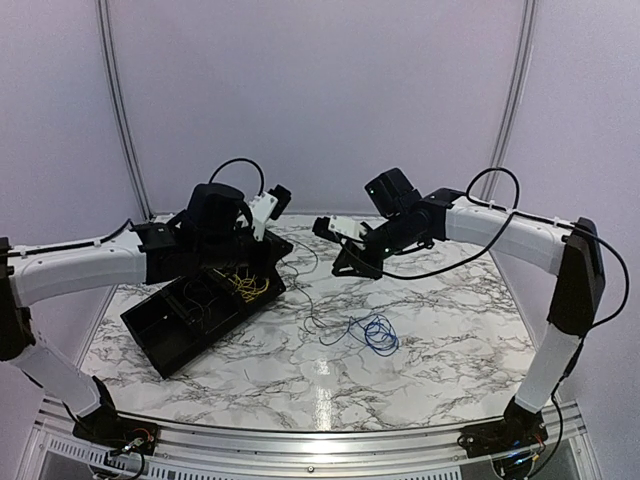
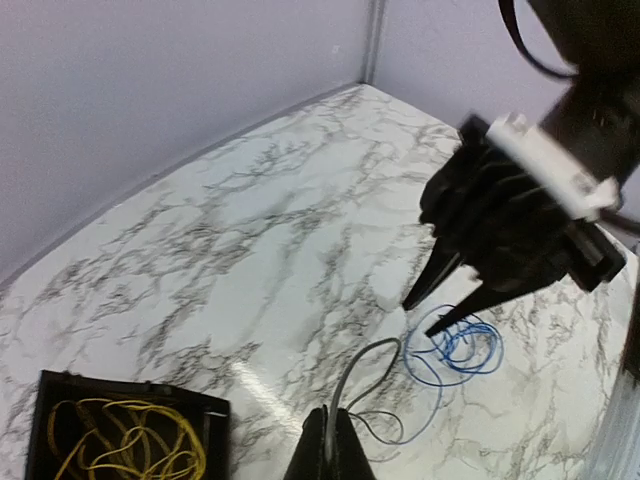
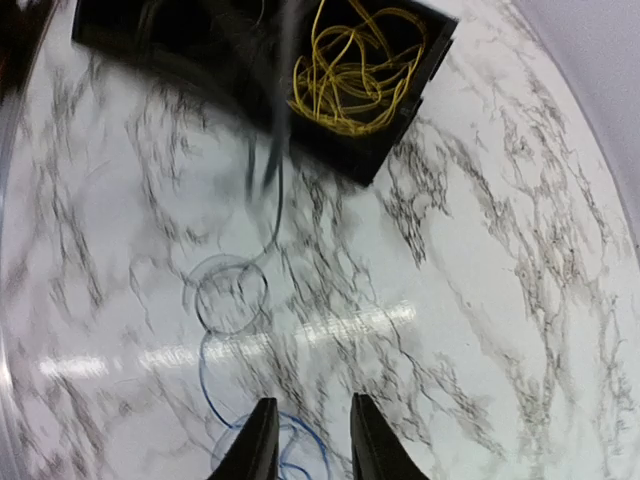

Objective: Untangle the cables

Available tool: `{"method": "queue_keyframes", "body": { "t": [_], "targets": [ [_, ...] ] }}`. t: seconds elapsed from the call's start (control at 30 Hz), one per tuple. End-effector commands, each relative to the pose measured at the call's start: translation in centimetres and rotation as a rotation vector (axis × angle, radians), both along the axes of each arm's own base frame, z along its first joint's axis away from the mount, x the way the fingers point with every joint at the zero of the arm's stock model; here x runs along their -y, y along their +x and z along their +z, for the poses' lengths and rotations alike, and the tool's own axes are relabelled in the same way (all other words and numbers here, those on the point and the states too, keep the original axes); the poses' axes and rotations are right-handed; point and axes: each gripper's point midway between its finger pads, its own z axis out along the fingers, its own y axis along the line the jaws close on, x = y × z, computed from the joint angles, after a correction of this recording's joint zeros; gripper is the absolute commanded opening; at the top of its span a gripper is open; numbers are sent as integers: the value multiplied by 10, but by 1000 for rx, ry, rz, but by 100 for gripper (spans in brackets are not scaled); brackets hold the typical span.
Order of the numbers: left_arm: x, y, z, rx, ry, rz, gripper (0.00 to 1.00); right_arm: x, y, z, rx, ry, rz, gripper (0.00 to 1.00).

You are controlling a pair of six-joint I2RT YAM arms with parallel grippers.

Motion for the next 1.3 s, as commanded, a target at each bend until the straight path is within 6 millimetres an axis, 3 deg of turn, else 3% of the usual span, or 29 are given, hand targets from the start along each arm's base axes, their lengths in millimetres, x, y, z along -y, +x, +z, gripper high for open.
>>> {"method": "queue_keyframes", "body": {
  "t": [0.0, 0.1, 0.17, 0.33, 0.6, 0.9, 1.13, 1.27],
  "targets": [
    [-60, 25, 57, 46, 108, 294, 0, 38, 12, -44, -70, -120, -121, 34],
    [-80, 27, 67, 47, 154, 383, 0, 36, 8, -46, -95, -102, -125, 50],
    [-93, 27, 74, 59, 153, 431, 0, 35, 7, -46, -100, -94, -127, 56],
    [-126, 30, 81, 67, 174, 530, 0, 34, 7, -45, -95, -94, -117, 56],
    [-173, 36, 68, 14, 209, 627, 0, 34, 4, -43, -97, -88, -106, 55],
    [-204, 36, 62, 15, 236, 681, 0, 35, 4, -46, -96, -96, -104, 54],
    [-217, 34, 34, -33, 287, 693, 0, 34, 6, -46, -93, -99, -103, 54],
    [-220, 28, 51, -9, 248, 688, 0, 36, 4, -48, -96, -109, -101, 54]
  ]
}}
